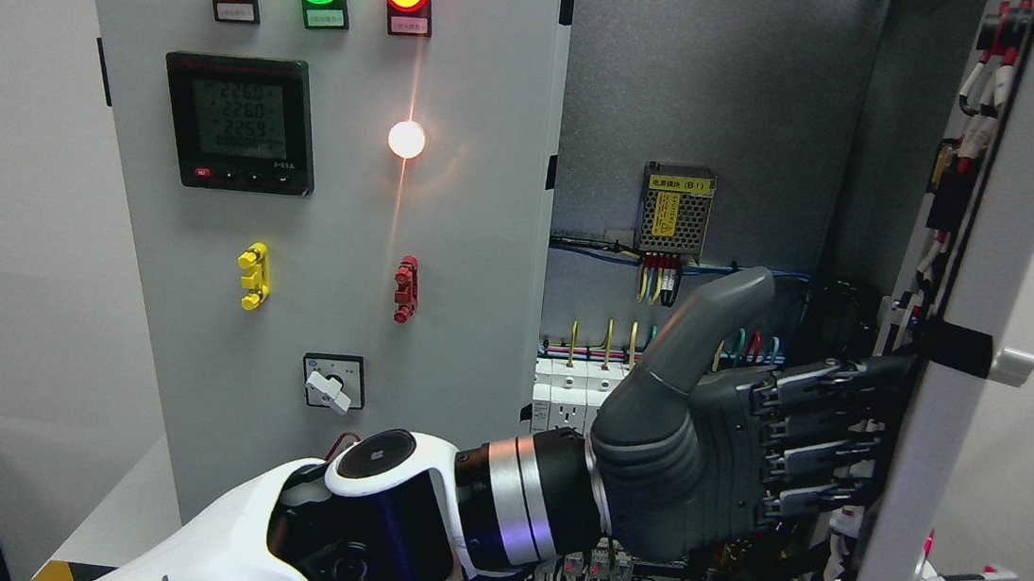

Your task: Open door with both hands

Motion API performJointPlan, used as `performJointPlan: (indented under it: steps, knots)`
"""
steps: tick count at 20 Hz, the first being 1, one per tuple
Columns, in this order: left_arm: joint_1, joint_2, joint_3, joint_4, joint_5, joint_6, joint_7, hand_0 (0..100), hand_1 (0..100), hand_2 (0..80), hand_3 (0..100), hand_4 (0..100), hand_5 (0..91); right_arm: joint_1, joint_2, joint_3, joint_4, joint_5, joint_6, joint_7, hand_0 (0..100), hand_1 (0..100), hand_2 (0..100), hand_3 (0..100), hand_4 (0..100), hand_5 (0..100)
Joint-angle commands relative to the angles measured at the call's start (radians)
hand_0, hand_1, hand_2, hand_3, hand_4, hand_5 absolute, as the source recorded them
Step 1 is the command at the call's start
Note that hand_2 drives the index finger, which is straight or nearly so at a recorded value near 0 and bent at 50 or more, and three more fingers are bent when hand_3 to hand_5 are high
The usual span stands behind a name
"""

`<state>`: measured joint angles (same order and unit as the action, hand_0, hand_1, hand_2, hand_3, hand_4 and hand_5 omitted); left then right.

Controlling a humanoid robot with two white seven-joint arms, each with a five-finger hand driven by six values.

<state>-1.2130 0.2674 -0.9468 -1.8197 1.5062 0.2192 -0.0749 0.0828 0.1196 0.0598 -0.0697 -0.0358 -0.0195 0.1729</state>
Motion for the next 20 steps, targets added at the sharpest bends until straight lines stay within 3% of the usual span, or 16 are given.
performJointPlan:
  steps: [1, 6, 13, 20]
  knots:
    - [-0.017, -0.099, -0.032, 0.022, -0.004, 0.000, 0.004, 0, 0, 0.0, 0, 0, 0.0, 0.000, 0.000, 0.000, 0.005, -0.001, 0.000, 0.000, 19, 0, 0, 0, 0, 0]
    - [-0.031, -0.145, -0.036, 0.043, -0.017, -0.004, 0.011, 0, 0, 0.0, 0, 0, 0.0, 0.000, 0.000, 0.000, 0.005, 0.001, 0.000, 0.000, 19, 0, 0, 0, 0, 0]
    - [-0.017, -0.227, -0.038, 0.100, -0.095, -0.001, 0.011, 0, 0, 0.0, 0, 0, 0.0, 0.000, 0.000, 0.000, 0.005, 0.001, 0.000, 0.000, 19, 0, 0, 0, 0, 0]
    - [-0.022, -0.289, -0.046, 0.167, -0.100, 0.000, 0.011, 0, 0, 0.0, 0, 0, 0.0, 0.000, 0.000, 0.000, 0.005, 0.001, 0.000, 0.000, 19, 0, 0, 0, 0, 0]
